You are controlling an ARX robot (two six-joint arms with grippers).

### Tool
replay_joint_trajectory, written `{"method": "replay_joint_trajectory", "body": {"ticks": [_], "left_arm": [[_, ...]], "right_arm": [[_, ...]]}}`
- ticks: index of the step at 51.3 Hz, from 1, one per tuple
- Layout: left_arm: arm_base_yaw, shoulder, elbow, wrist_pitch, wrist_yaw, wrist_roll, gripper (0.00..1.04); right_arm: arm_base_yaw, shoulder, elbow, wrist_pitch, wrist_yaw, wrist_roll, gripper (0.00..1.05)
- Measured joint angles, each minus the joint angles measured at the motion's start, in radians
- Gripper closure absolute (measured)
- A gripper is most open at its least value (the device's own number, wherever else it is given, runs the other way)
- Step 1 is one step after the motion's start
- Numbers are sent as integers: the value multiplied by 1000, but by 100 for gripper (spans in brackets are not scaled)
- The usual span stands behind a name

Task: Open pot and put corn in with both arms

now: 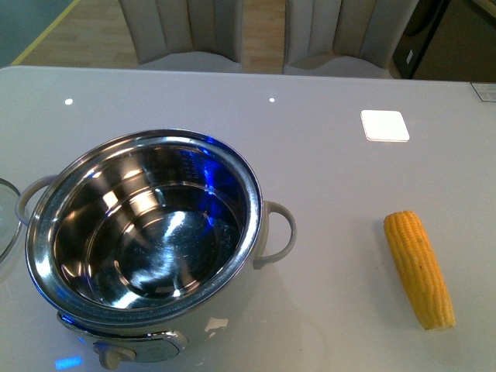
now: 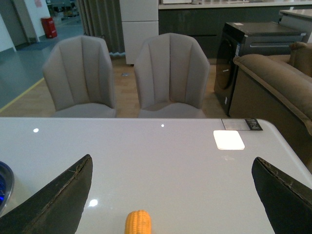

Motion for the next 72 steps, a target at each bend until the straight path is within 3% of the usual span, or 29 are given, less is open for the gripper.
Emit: {"method": "replay_joint_trajectory", "body": {"ticks": [20, 40, 52, 72], "left_arm": [[0, 13, 3, 17, -4, 5, 62], [-2, 0, -14, 7, -15, 12, 6], [-2, -101, -51, -12, -18, 8, 7], [10, -554, -268, -80, 64, -42, 7]], "right_arm": [[0, 0, 0, 0, 0, 0, 9], [0, 0, 0, 0, 0, 0, 9], [0, 0, 0, 0, 0, 0, 9], [0, 0, 0, 0, 0, 0, 9]]}}
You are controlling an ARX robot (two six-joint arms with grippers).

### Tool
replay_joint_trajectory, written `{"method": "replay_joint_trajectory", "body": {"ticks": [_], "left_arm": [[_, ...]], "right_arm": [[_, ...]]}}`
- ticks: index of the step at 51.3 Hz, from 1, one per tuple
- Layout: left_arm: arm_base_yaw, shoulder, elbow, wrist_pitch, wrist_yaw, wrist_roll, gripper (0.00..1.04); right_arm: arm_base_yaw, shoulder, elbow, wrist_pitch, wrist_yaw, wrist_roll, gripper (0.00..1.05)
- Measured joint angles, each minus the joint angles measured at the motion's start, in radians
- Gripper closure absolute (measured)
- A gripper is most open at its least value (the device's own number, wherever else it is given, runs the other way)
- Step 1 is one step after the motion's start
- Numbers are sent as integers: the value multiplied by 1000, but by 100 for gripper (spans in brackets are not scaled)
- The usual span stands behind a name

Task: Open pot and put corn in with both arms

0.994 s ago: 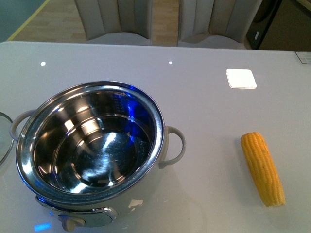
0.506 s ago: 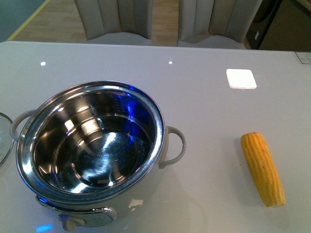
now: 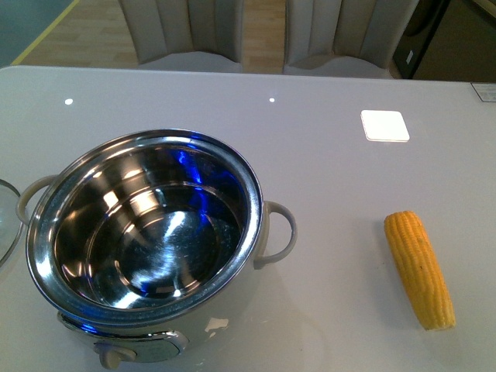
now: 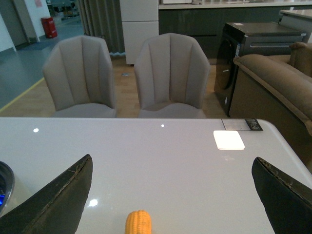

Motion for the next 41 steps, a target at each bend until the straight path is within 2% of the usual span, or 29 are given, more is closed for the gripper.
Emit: {"method": "replay_joint_trajectory", "body": {"ticks": [15, 23, 41], "left_arm": [[-16, -379, -152, -145, 46, -23, 7], [-44, -718, -279, -324, 68, -52, 7], [-45, -1134, -376, -629, 106, -73, 7]], "right_arm": [[0, 0, 0, 0, 0, 0, 9], [0, 0, 0, 0, 0, 0, 9], [0, 0, 0, 0, 0, 0, 9]]}}
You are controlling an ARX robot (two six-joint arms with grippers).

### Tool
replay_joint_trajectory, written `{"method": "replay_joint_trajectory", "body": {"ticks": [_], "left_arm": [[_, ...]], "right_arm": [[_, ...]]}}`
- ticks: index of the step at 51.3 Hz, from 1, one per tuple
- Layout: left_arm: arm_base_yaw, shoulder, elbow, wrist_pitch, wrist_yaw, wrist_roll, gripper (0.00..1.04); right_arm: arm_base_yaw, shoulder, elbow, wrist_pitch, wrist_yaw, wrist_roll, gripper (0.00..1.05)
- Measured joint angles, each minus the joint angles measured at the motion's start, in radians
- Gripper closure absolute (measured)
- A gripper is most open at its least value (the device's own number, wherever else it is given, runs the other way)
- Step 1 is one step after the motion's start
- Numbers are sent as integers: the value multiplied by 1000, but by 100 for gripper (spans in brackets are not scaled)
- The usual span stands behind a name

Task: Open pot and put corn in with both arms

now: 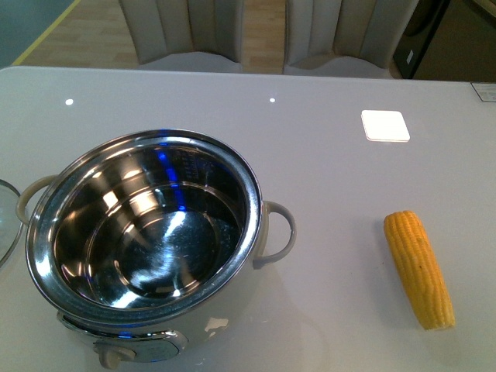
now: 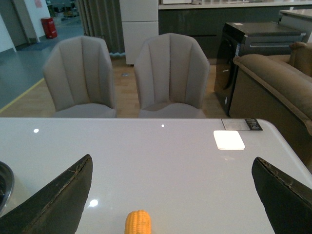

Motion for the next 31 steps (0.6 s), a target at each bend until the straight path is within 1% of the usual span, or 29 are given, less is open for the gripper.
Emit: {"method": "replay_joint_trajectory", "body": {"ticks": [5, 10, 13, 14, 17, 18, 20, 22, 25, 29, 31], "left_arm": [[-9, -87, -21, -83, 6, -7, 7], [-54, -198, -50, -208, 9, -11, 7], [-74, -246, -63, -258, 10, -11, 7], [-77, -253, -69, -260, 24, -8, 8], [-81, -258, -114, -149, 93, 23, 16], [-88, -262, -134, -101, 102, 34, 19], [-104, -277, -157, -54, 105, 47, 25], [-122, -297, -171, -42, 101, 57, 30], [-160, -343, -183, -53, 70, 71, 41], [-216, -414, -201, -100, 6, 78, 60], [-241, -428, -222, -81, -14, 80, 69]], "right_arm": [[0, 0, 0, 0, 0, 0, 9], [0, 0, 0, 0, 0, 0, 9], [0, 0, 0, 0, 0, 0, 9], [0, 0, 0, 0, 0, 0, 9], [0, 0, 0, 0, 0, 0, 9], [0, 0, 0, 0, 0, 0, 9], [0, 0, 0, 0, 0, 0, 9], [0, 0, 0, 0, 0, 0, 9], [0, 0, 0, 0, 0, 0, 9], [0, 0, 0, 0, 0, 0, 9], [0, 0, 0, 0, 0, 0, 9]]}}
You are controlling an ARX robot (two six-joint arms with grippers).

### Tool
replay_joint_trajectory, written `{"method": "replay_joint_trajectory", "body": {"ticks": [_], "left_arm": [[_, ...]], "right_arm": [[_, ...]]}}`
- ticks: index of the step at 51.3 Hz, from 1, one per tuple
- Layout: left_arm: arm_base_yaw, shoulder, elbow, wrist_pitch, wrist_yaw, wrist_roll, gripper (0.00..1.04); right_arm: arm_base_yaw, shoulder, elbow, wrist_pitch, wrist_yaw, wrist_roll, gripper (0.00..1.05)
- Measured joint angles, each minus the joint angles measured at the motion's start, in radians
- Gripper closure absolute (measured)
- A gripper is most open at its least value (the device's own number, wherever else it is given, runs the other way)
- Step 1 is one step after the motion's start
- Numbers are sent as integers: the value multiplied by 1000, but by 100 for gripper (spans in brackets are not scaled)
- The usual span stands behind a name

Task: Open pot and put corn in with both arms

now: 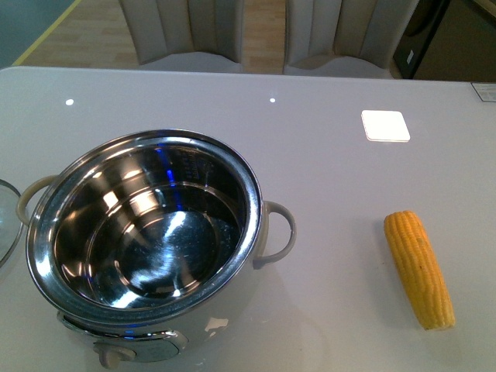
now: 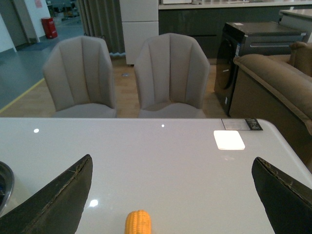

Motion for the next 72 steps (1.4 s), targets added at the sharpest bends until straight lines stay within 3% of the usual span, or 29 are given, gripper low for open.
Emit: {"method": "replay_joint_trajectory", "body": {"ticks": [11, 16, 21, 25, 42, 46, 57, 59, 72], "left_arm": [[-73, -102, -6, -89, -69, 2, 102], [-99, -146, -6, -133, -94, 5, 101], [-188, -191, -7, -179, -206, 5, 101], [-223, -219, -6, -203, -207, 6, 101], [-229, -330, -6, -315, -220, 6, 101], [-229, -459, -6, -472, -220, 7, 101], [-229, -496, -6, -487, -220, 6, 101], [-229, -496, -6, -487, -220, 7, 96], [-229, -496, -6, -487, -220, 7, 35]], "right_arm": [[0, 0, 0, 0, 0, 0, 9], [0, 0, 0, 0, 0, 0, 9], [0, 0, 0, 0, 0, 0, 9], [0, 0, 0, 0, 0, 0, 9], [0, 0, 0, 0, 0, 0, 9], [0, 0, 0, 0, 0, 0, 9], [0, 0, 0, 0, 0, 0, 9], [0, 0, 0, 0, 0, 0, 9], [0, 0, 0, 0, 0, 0, 9]]}}
